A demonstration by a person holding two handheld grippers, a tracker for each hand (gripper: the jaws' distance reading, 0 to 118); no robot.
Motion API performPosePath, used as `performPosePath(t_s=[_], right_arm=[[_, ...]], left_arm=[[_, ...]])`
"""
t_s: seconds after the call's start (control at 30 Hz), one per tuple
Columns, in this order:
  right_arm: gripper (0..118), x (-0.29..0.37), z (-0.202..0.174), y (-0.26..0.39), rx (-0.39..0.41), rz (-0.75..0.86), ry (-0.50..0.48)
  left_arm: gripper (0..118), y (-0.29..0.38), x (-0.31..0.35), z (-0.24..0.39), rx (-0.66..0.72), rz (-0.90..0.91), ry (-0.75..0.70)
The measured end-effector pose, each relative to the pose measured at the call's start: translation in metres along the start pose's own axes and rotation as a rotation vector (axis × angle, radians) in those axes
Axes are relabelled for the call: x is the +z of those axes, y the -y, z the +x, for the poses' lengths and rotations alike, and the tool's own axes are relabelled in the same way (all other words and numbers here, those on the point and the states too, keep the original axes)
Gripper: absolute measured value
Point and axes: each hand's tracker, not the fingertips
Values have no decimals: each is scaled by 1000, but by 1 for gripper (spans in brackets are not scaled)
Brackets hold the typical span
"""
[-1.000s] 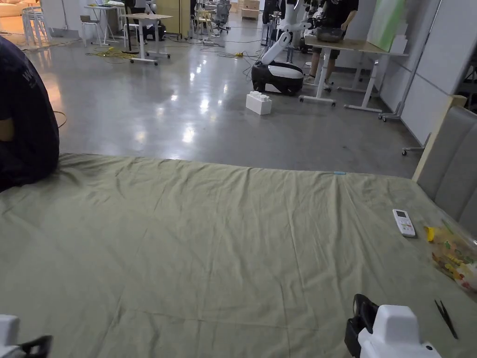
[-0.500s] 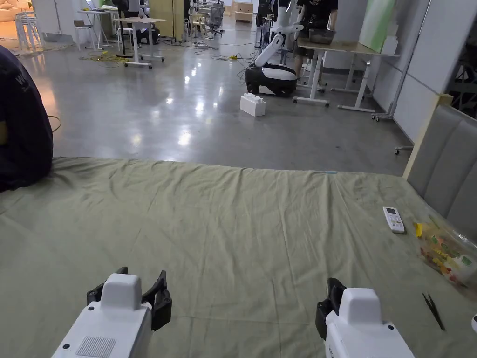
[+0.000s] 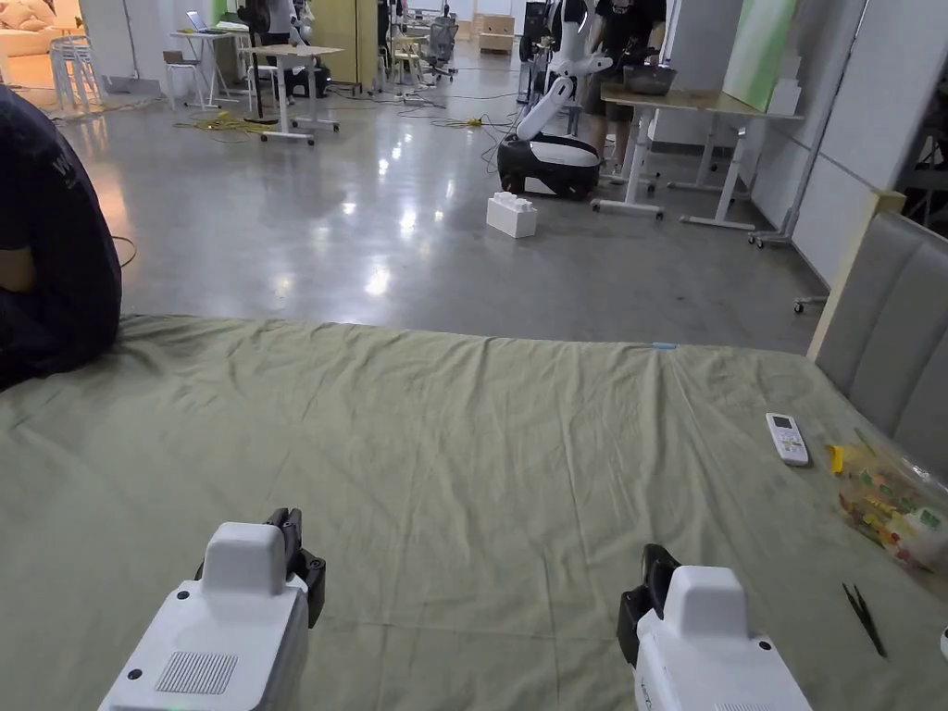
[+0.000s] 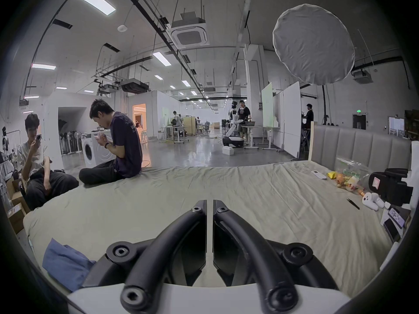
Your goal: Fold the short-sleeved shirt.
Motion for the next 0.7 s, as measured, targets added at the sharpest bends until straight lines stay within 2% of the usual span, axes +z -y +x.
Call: performPosePath(t_s=[0.7], right_arm=[[1,1,12,1,-11,1,13]], left_arm=[[0,0,6,-6,34,-4,-6]])
